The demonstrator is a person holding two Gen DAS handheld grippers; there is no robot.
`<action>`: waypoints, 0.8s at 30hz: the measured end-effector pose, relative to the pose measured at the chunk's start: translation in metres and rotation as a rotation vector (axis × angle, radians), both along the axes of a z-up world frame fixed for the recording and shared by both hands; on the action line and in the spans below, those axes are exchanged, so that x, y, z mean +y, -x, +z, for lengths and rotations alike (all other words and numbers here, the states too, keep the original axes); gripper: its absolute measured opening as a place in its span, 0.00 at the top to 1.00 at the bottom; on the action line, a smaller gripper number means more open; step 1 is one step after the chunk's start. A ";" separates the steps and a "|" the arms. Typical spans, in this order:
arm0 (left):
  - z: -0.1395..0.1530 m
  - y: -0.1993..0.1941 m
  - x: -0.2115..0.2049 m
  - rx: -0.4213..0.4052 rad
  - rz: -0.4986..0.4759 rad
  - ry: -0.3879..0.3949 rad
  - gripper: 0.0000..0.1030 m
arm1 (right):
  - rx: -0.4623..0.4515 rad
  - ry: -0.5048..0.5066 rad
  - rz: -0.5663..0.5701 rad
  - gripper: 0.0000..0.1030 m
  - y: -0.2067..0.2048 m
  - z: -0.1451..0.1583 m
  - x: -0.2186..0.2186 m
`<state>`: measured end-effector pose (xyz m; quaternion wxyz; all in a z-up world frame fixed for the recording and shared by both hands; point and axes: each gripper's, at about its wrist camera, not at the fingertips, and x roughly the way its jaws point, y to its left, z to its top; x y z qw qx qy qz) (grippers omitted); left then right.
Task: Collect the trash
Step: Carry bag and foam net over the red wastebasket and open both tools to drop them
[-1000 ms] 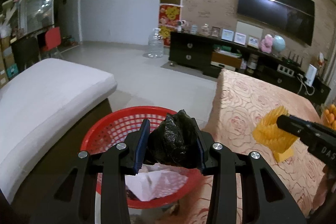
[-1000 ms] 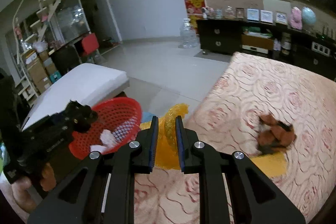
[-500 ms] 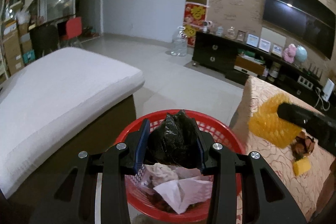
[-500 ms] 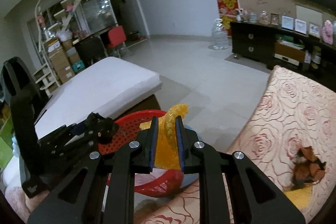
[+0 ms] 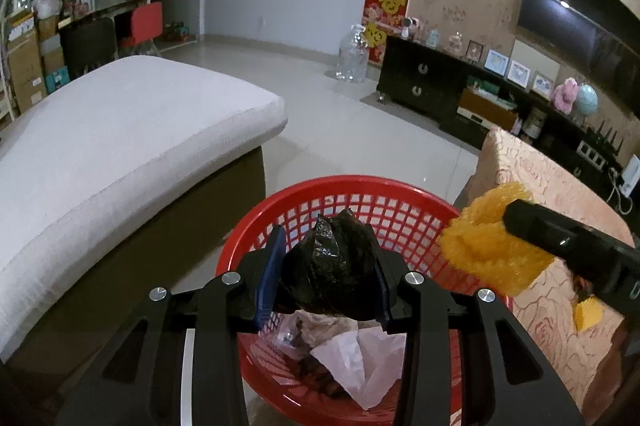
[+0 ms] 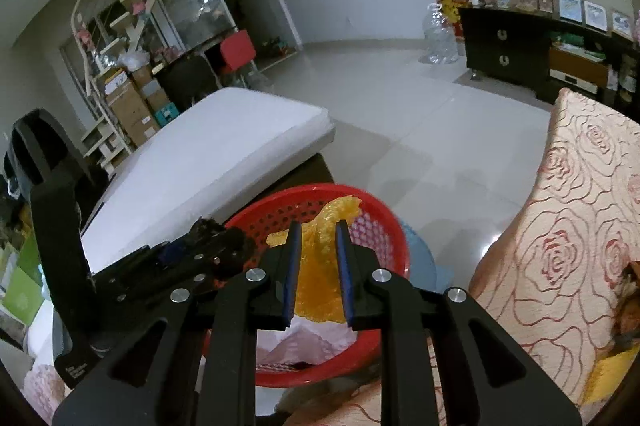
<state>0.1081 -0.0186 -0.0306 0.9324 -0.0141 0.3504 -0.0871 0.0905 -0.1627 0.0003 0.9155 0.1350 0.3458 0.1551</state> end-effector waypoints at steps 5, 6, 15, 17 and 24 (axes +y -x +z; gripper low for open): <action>-0.003 0.001 -0.002 0.003 -0.012 -0.012 0.64 | 0.024 0.010 0.015 0.82 -0.003 -0.011 0.011; -0.004 0.001 -0.003 0.004 -0.014 -0.012 0.64 | 0.026 0.011 0.016 0.82 -0.002 -0.012 0.012; -0.008 -0.003 0.000 0.044 -0.012 0.029 0.45 | 0.026 -0.025 -0.003 0.55 -0.001 -0.015 0.004; -0.007 -0.003 0.003 0.049 -0.006 0.048 0.41 | 0.029 -0.033 -0.005 0.54 -0.001 -0.015 0.002; -0.004 -0.001 0.006 0.037 0.019 0.046 0.30 | 0.041 -0.057 -0.002 0.45 -0.002 -0.018 -0.001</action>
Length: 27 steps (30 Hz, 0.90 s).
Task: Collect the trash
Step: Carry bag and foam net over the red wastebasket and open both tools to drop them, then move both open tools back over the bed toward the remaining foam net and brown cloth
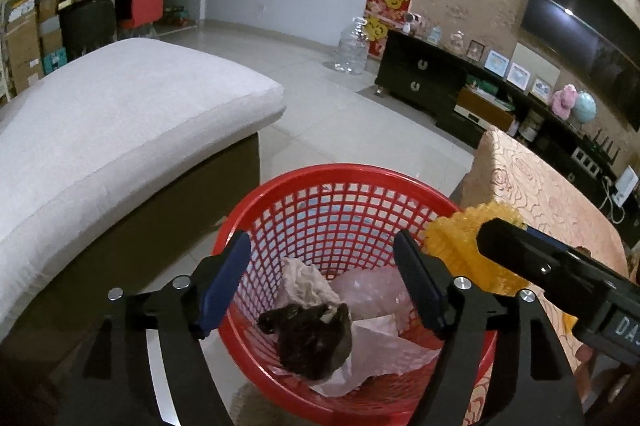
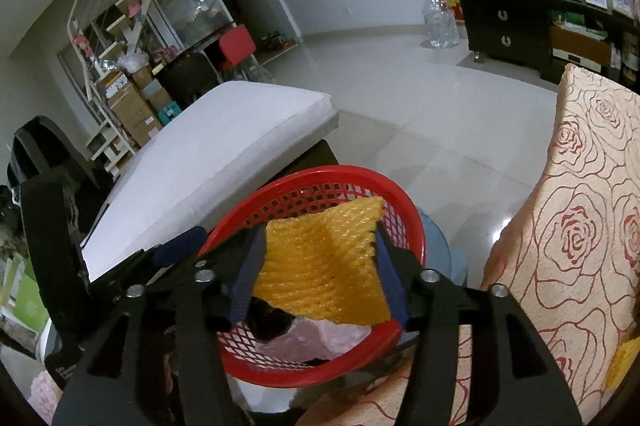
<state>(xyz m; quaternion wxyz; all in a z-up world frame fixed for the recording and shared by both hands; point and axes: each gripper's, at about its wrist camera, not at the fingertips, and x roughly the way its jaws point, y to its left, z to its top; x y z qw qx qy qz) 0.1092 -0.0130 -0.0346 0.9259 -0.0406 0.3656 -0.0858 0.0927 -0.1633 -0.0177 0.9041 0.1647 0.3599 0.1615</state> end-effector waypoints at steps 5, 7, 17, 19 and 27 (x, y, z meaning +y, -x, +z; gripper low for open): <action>0.006 0.002 0.007 -0.035 0.061 -0.035 0.29 | 0.012 -0.012 0.010 0.37 -0.001 -0.001 0.000; 0.008 0.003 0.012 -0.043 0.084 -0.040 0.29 | 0.017 -0.014 0.016 0.33 -0.002 -0.002 0.002; 0.013 0.006 0.020 -0.067 0.102 -0.029 0.28 | 0.007 0.027 -0.001 0.31 0.003 -0.004 0.004; 0.014 0.008 0.020 -0.073 0.106 -0.029 0.25 | 0.008 0.034 -0.014 0.30 0.004 -0.005 0.002; 0.020 0.014 0.019 -0.100 0.104 -0.024 0.21 | 0.002 0.069 -0.043 0.27 0.011 -0.007 -0.003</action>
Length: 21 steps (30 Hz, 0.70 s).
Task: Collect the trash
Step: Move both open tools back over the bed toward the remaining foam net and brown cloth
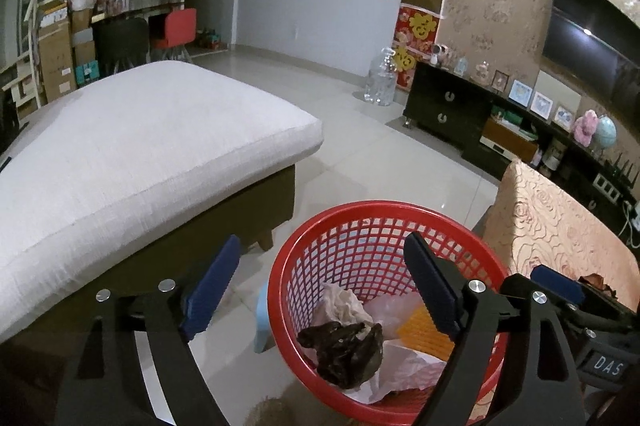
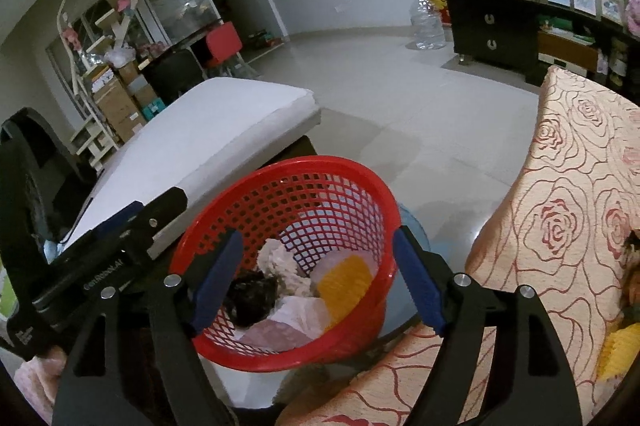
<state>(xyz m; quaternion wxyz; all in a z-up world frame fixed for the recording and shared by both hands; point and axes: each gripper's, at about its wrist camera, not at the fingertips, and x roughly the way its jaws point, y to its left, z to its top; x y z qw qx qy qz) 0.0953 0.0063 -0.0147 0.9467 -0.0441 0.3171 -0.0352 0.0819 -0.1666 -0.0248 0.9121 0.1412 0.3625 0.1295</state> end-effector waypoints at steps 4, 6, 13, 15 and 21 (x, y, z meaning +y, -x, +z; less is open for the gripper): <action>0.002 0.003 -0.003 -0.011 -0.011 -0.003 0.20 | -0.012 0.020 -0.022 0.25 0.006 0.003 -0.007; 0.004 0.006 -0.006 -0.018 -0.019 -0.007 0.20 | -0.019 0.027 -0.034 0.25 0.010 0.006 -0.012; 0.009 0.015 -0.021 -0.044 -0.060 -0.012 0.19 | -0.045 0.057 -0.098 0.24 0.030 0.015 -0.036; 0.011 0.019 -0.028 -0.055 -0.075 -0.019 0.18 | -0.050 0.066 -0.118 0.24 0.036 0.018 -0.044; 0.016 0.034 -0.056 -0.093 -0.137 -0.053 0.17 | -0.068 0.099 -0.191 0.24 0.061 0.026 -0.074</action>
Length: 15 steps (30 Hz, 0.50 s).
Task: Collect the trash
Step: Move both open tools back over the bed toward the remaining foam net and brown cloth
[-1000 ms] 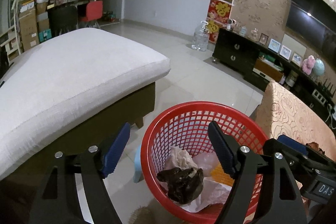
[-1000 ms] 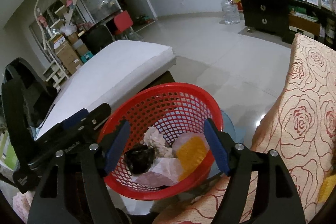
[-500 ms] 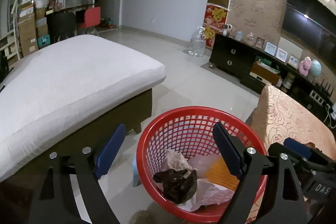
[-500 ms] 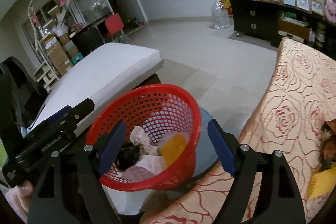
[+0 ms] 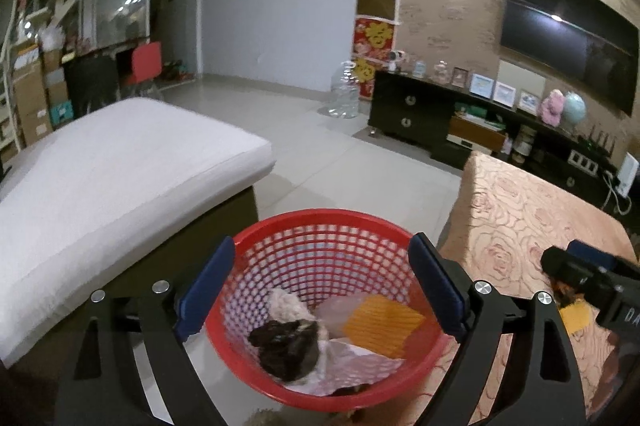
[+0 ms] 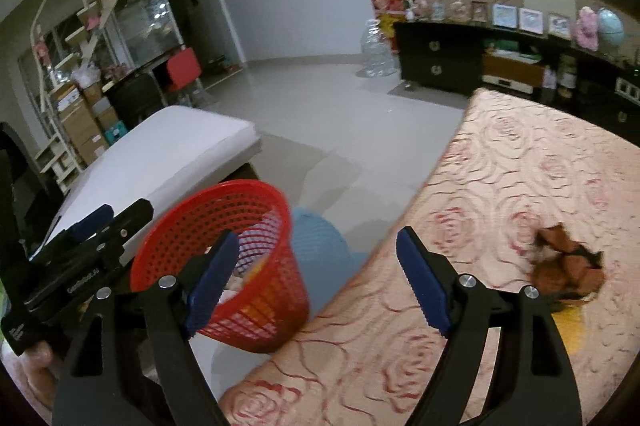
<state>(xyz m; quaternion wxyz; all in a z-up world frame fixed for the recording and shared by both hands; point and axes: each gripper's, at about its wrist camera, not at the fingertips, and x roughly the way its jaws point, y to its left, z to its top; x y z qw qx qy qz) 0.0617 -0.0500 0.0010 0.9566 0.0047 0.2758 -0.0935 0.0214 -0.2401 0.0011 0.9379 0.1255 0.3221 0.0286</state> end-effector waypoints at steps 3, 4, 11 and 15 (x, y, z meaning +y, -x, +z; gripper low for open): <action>0.002 0.008 -0.016 -0.019 -0.039 -0.019 0.17 | -0.009 0.014 -0.043 0.24 0.016 0.004 -0.017; 0.003 0.010 -0.020 -0.025 -0.049 -0.023 0.17 | -0.011 0.020 -0.057 0.24 0.021 0.005 -0.022; 0.002 0.023 -0.051 -0.034 -0.125 -0.034 0.17 | -0.014 0.073 -0.177 0.24 0.064 0.007 -0.065; -0.002 0.030 -0.071 -0.025 -0.176 -0.046 0.17 | -0.007 0.079 -0.264 0.24 0.093 -0.001 -0.098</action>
